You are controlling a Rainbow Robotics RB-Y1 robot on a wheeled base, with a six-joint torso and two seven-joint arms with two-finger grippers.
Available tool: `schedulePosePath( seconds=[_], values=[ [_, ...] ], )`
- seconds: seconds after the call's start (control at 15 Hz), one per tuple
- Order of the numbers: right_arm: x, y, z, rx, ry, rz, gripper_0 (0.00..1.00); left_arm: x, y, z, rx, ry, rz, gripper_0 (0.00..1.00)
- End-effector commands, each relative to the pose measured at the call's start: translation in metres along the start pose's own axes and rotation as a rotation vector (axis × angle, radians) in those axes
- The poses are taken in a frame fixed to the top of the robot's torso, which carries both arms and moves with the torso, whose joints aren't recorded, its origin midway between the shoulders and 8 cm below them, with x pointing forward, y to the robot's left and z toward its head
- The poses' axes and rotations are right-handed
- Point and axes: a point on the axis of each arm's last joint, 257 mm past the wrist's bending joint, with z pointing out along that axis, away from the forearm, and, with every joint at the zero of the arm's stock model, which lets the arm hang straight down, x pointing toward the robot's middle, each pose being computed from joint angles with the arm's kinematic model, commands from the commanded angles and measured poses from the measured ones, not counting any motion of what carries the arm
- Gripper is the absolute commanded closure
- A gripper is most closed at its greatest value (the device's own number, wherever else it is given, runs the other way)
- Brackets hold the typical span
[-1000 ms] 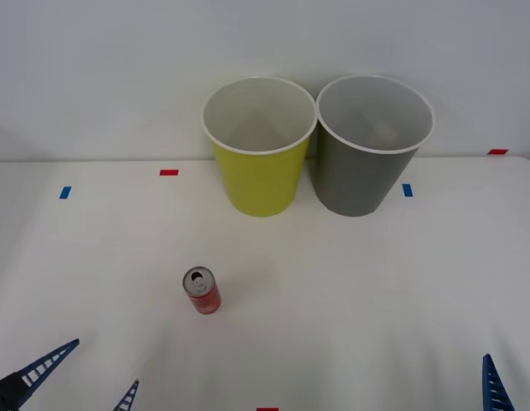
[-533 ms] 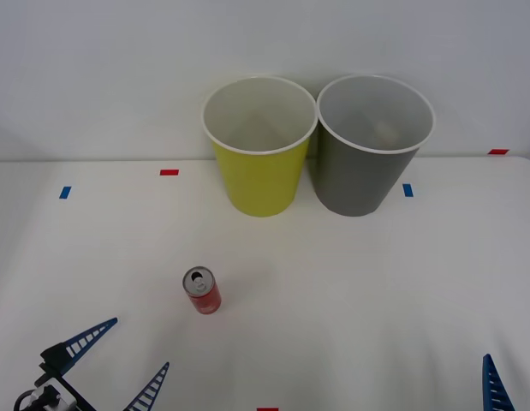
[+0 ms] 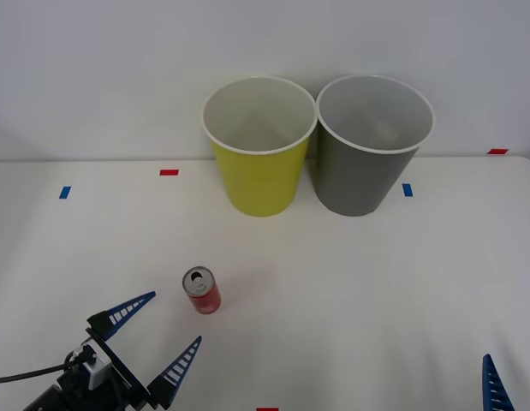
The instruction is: Put cans in the gray bin and PET bottles in the light green bin.
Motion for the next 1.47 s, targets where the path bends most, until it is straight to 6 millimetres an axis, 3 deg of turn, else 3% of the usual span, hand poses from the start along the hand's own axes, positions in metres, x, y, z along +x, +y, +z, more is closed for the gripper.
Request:
schedulePosePath(
  seconds=[0.07, 0.33, 0.73, 1.47],
  values=[
    [0.0, 0.0, 0.0, 0.0, 0.0, 0.0, 0.0, 0.004, 0.004, 0.006, 0.011, 0.003, 0.024, 0.0],
    [0.0, 0.0, 0.0, 0.0, 0.0, 0.0, 0.0, 0.006, 0.016, 0.015, 0.016, 0.004, 0.052, 0.0],
    [0.0, 0.0, 0.0, 0.0, 0.0, 0.0, 0.0, 0.012, 0.006, 0.035, 0.054, 0.006, -0.002, 0.0],
    [0.0, 0.0, 0.0, 0.0, 0.0, 0.0, 0.0, 0.016, 0.017, 0.065, 0.03, -0.016, 0.007, 0.0]
  ],
)
